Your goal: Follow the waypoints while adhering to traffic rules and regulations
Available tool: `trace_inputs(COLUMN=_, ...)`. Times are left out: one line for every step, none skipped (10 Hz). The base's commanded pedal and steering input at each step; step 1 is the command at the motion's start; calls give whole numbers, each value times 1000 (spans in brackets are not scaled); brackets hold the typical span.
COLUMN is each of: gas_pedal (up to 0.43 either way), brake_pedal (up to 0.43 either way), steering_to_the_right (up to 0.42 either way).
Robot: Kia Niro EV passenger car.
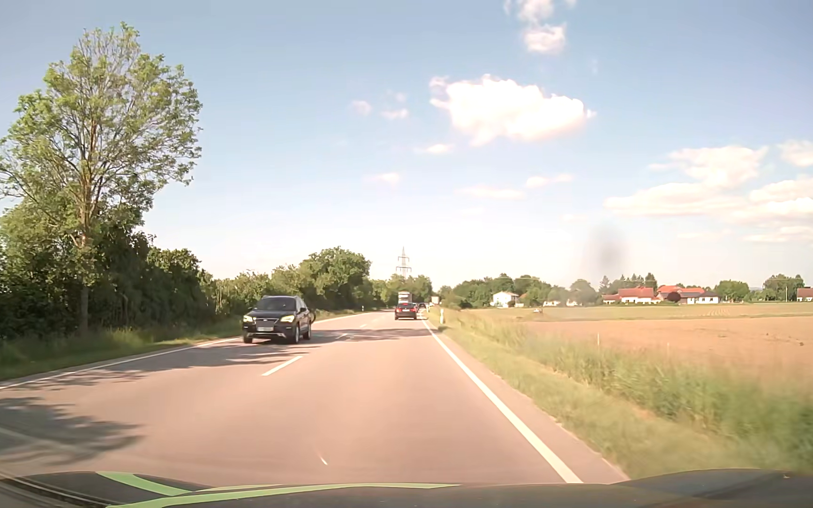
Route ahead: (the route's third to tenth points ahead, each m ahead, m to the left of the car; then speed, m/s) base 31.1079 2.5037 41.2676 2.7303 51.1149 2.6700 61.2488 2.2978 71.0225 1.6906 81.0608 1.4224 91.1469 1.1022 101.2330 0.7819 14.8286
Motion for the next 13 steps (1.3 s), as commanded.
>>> trace_inputs(gas_pedal=87, brake_pedal=0, steering_to_the_right=-3)
trace_inputs(gas_pedal=79, brake_pedal=0, steering_to_the_right=-3)
trace_inputs(gas_pedal=67, brake_pedal=0, steering_to_the_right=-3)
trace_inputs(gas_pedal=67, brake_pedal=0, steering_to_the_right=-3)
trace_inputs(gas_pedal=67, brake_pedal=0, steering_to_the_right=-3)
trace_inputs(gas_pedal=67, brake_pedal=0, steering_to_the_right=-3)
trace_inputs(gas_pedal=67, brake_pedal=0, steering_to_the_right=-3)
trace_inputs(gas_pedal=67, brake_pedal=0, steering_to_the_right=-3)
trace_inputs(gas_pedal=67, brake_pedal=0, steering_to_the_right=-3)
trace_inputs(gas_pedal=67, brake_pedal=0, steering_to_the_right=-2)
trace_inputs(gas_pedal=67, brake_pedal=0, steering_to_the_right=-1)
trace_inputs(gas_pedal=59, brake_pedal=0, steering_to_the_right=-1)
trace_inputs(gas_pedal=59, brake_pedal=0, steering_to_the_right=-1)
